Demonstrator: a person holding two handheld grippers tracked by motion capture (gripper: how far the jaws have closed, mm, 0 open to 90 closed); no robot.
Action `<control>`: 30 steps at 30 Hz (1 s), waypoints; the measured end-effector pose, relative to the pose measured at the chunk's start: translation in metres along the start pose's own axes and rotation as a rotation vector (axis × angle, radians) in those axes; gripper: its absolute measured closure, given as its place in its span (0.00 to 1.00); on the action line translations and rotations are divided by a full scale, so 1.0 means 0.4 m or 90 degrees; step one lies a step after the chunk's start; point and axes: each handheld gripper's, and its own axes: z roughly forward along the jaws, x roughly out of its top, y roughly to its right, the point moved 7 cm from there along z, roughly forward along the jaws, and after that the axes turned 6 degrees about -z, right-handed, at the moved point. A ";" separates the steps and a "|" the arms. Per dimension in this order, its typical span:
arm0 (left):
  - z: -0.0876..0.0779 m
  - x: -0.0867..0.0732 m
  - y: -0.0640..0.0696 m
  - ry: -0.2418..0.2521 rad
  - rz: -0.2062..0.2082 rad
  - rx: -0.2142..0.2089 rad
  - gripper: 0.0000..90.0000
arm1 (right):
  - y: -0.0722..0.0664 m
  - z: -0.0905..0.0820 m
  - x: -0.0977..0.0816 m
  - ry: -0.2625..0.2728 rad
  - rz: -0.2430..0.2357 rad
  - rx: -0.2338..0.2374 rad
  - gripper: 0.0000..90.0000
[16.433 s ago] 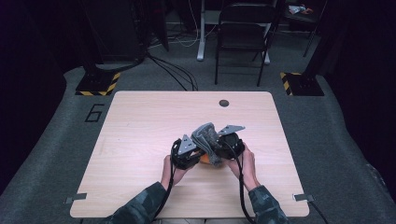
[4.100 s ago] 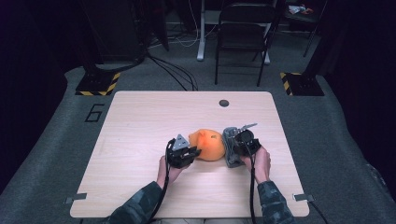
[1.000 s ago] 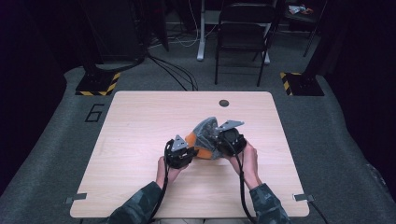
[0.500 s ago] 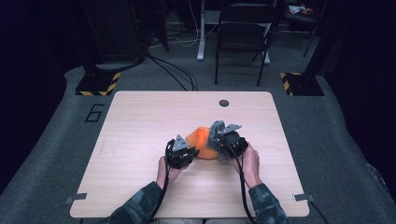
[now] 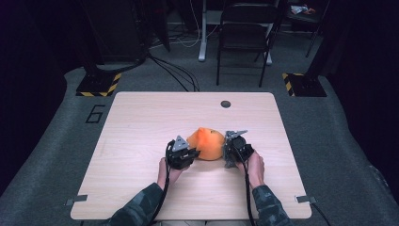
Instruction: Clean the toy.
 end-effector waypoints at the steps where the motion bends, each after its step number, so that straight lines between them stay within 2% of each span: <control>1: -0.001 0.000 -0.003 -0.003 0.001 -0.002 0.88 | -0.001 -0.002 0.002 -0.004 -0.003 0.002 0.84; 4: -0.002 0.000 -0.008 0.001 -0.009 0.003 0.88 | 0.004 -0.024 0.010 -0.024 -0.007 -0.004 0.84; 6: -0.003 0.002 -0.016 0.004 -0.009 0.007 0.88 | 0.019 -0.058 0.027 0.001 0.000 -0.009 0.84; 8: -0.002 0.000 -0.021 0.003 -0.017 0.005 0.88 | 0.023 -0.101 0.051 0.038 0.011 0.011 0.84; 10: -0.001 -0.002 -0.023 0.006 -0.028 0.002 0.88 | 0.006 -0.136 0.075 0.075 0.020 0.076 0.84; 11: -0.002 -0.003 -0.027 0.007 -0.026 0.006 0.88 | -0.009 -0.145 0.083 0.075 0.009 0.119 0.84; 12: -0.002 -0.004 -0.028 0.009 -0.032 0.005 0.88 | -0.020 -0.145 0.086 0.071 -0.006 0.125 0.84; 13: -0.005 -0.006 -0.030 0.001 -0.029 0.000 0.87 | -0.029 -0.139 0.087 0.066 -0.016 0.112 0.84; 15: -0.003 -0.003 -0.029 0.009 -0.028 0.010 0.83 | -0.040 -0.124 0.086 0.066 -0.017 0.097 0.84; 16: -0.005 -0.001 -0.027 0.005 -0.008 0.016 0.77 | -0.041 -0.119 0.088 0.078 -0.007 0.089 0.84; 19: -0.002 0.001 -0.007 -0.006 0.052 0.059 0.51 | -0.037 -0.122 0.092 0.096 0.004 0.086 0.84; 20: 0.001 -0.002 -0.002 -0.013 0.073 0.073 0.44 | -0.038 -0.124 0.094 0.100 0.013 0.088 0.84; 22: 0.010 -0.010 0.004 -0.017 0.098 0.097 0.39 | -0.041 -0.124 0.099 0.107 0.015 0.084 0.84; 24: 0.016 -0.014 -0.004 -0.006 0.107 0.122 0.43 | -0.045 -0.123 0.103 0.116 0.004 0.077 0.84; 28: 0.025 -0.015 -0.022 0.021 0.076 0.112 0.69 | -0.054 -0.120 0.104 0.120 0.003 0.074 0.84; 30: 0.022 -0.013 -0.023 0.034 0.050 0.095 0.81 | -0.052 -0.121 0.104 0.123 0.007 0.075 0.84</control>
